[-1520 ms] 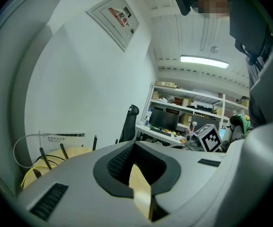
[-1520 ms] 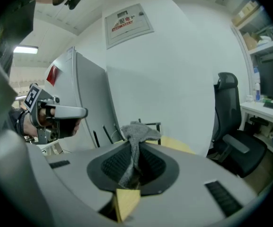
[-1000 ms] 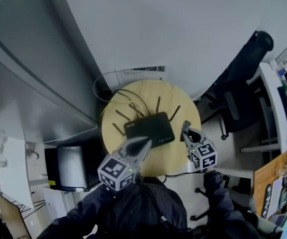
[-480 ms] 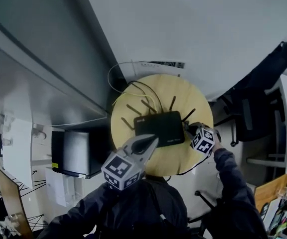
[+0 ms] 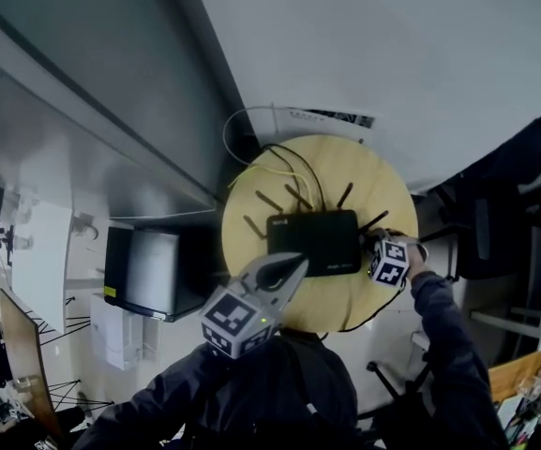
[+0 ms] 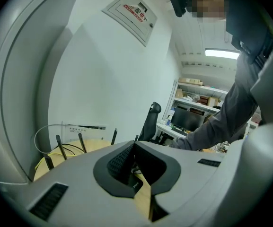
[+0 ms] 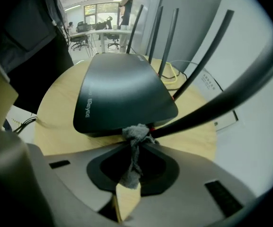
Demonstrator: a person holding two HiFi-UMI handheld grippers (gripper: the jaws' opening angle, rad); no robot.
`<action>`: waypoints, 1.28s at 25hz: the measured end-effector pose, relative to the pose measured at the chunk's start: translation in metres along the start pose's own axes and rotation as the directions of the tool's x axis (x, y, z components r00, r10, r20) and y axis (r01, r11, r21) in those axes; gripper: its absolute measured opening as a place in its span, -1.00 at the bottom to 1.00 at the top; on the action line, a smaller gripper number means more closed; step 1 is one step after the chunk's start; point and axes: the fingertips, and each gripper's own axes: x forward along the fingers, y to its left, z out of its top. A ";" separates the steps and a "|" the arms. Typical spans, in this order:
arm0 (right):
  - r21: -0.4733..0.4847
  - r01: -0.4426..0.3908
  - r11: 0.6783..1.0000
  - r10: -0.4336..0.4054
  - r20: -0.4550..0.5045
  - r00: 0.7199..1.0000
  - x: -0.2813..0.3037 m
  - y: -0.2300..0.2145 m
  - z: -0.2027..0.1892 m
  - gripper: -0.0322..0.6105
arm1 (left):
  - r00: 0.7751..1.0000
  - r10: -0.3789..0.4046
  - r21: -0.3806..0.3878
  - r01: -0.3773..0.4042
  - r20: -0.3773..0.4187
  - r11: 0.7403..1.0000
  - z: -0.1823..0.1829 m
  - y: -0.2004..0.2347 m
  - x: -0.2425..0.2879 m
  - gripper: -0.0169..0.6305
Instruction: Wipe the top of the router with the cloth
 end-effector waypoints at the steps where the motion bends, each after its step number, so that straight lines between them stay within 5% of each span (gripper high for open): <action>1: -0.022 0.002 1.000 -0.002 0.005 1.000 -0.003 -0.001 0.005 -0.68 | 1.000 0.001 0.000 -0.001 0.002 1.000 0.000 0.000 0.000 -0.94; 10: -0.085 -0.024 0.996 0.023 -0.005 1.000 -0.013 0.037 0.005 -0.68 | 0.999 -0.033 0.010 0.033 -0.009 0.999 0.002 -0.006 0.001 -0.94; 18: 0.001 -0.015 1.000 0.015 0.008 1.000 -0.026 0.077 0.003 -0.68 | 0.997 -0.071 0.037 0.071 -0.015 0.997 0.004 -0.008 -0.002 -0.94; 22: 0.146 0.032 0.989 -0.029 -0.019 0.999 -0.023 0.086 0.000 -0.68 | 0.996 -0.087 0.061 0.087 -0.012 0.994 0.010 -0.007 -0.003 -0.94; 25: 0.366 0.077 0.927 -0.067 -0.042 0.997 -0.020 0.086 0.001 -0.68 | 0.996 -0.091 0.075 0.091 -0.010 0.993 0.015 -0.005 -0.008 -0.94; 29: 0.645 0.102 0.757 -0.094 -0.047 0.994 -0.016 0.089 0.004 -0.68 | 0.995 -0.100 0.081 0.099 0.005 0.992 0.017 -0.004 -0.016 -0.94; 32: 0.758 0.116 0.642 -0.113 -0.056 0.992 -0.016 0.091 0.007 -0.68 | 0.994 -0.106 0.082 0.105 0.006 0.991 0.016 -0.004 -0.025 -0.94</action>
